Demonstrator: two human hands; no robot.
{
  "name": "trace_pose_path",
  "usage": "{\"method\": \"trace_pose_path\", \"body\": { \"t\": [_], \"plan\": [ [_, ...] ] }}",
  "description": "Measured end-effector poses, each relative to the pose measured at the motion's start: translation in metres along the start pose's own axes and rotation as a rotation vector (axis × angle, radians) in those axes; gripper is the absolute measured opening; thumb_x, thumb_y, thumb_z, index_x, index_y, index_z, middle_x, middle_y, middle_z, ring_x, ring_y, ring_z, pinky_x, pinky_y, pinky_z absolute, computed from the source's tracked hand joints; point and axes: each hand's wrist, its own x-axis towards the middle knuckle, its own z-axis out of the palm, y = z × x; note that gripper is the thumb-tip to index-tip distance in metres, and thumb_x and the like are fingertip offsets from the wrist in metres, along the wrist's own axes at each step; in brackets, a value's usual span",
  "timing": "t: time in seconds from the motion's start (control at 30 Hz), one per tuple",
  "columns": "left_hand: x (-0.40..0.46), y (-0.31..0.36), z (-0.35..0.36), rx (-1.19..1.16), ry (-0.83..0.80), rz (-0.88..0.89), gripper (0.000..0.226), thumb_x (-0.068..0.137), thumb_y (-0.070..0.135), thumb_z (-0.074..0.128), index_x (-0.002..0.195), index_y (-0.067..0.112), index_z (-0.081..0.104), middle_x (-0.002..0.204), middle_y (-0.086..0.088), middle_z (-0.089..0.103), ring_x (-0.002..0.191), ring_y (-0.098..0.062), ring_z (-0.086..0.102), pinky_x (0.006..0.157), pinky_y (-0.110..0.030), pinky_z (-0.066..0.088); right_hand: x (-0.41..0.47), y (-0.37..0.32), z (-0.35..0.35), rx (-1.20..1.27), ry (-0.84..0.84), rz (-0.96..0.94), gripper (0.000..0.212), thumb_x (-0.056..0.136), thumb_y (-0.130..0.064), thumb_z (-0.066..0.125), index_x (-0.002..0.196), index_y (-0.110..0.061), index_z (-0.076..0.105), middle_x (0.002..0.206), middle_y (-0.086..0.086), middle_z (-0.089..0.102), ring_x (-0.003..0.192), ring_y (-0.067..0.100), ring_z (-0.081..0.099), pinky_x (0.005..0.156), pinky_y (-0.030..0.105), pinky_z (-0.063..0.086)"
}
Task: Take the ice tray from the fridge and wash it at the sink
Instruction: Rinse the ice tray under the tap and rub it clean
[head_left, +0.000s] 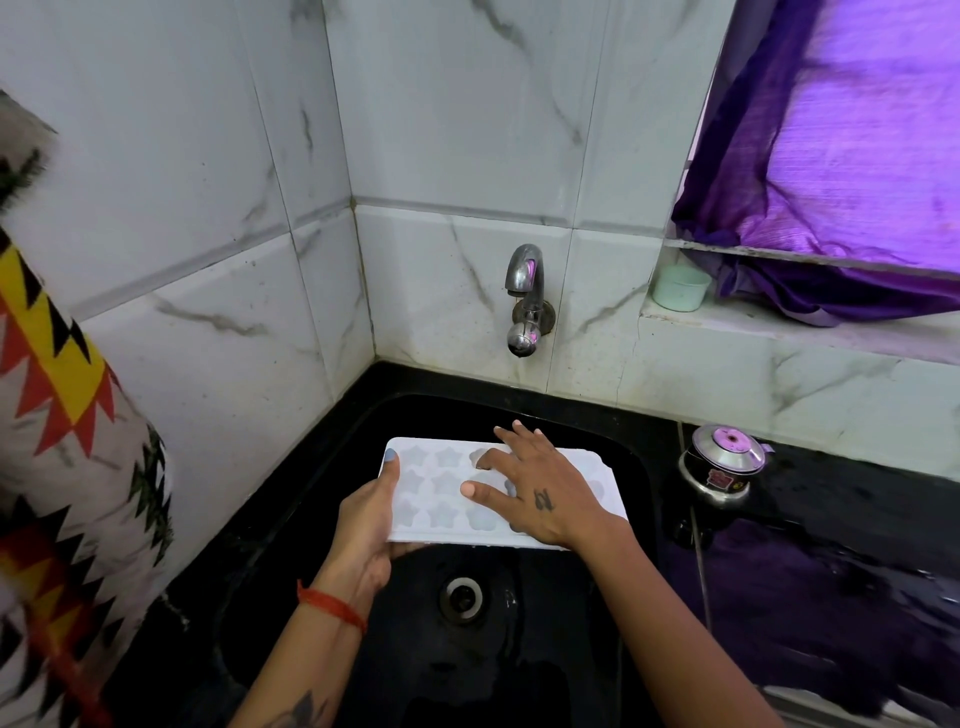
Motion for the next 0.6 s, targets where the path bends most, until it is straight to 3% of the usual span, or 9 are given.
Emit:
{"method": "trace_pose_path", "body": {
  "t": [0.1, 0.27, 0.6],
  "plan": [
    [-0.002, 0.001, 0.000, -0.001, 0.002, 0.002, 0.036, 0.092, 0.046, 0.051, 0.092, 0.012, 0.065, 0.083, -0.008, 0.071, 0.072, -0.023, 0.068, 0.042, -0.028, 0.053, -0.001, 0.001, -0.001, 0.028, 0.000, 0.011, 0.051, 0.088, -0.064, 0.039, 0.125, -0.032, 0.052, 0.157, 0.003, 0.022, 0.147, 0.015, 0.004, 0.117, 0.030, -0.001],
    [-0.002, 0.000, 0.000, -0.002, 0.006, 0.001, 0.035, 0.092, 0.046, 0.052, 0.090, 0.013, 0.064, 0.082, -0.008, 0.071, 0.072, -0.023, 0.068, 0.044, -0.028, 0.053, -0.001, -0.002, -0.003, 0.114, 0.084, -0.016, 0.072, 0.075, -0.077, 0.025, 0.126, -0.032, 0.048, 0.154, 0.002, 0.028, 0.146, 0.014, 0.010, 0.116, 0.030, 0.004],
    [0.000, -0.003, 0.001, -0.008, 0.002, 0.014, 0.034, 0.091, 0.046, 0.052, 0.087, 0.015, 0.065, 0.079, -0.008, 0.071, 0.068, -0.022, 0.068, 0.047, -0.031, 0.056, 0.014, -0.019, 0.007, 0.030, 0.023, -0.092, 0.057, 0.085, -0.068, 0.037, 0.124, -0.029, 0.052, 0.156, 0.005, 0.025, 0.147, 0.018, 0.009, 0.119, 0.034, 0.003]
  ]
}}
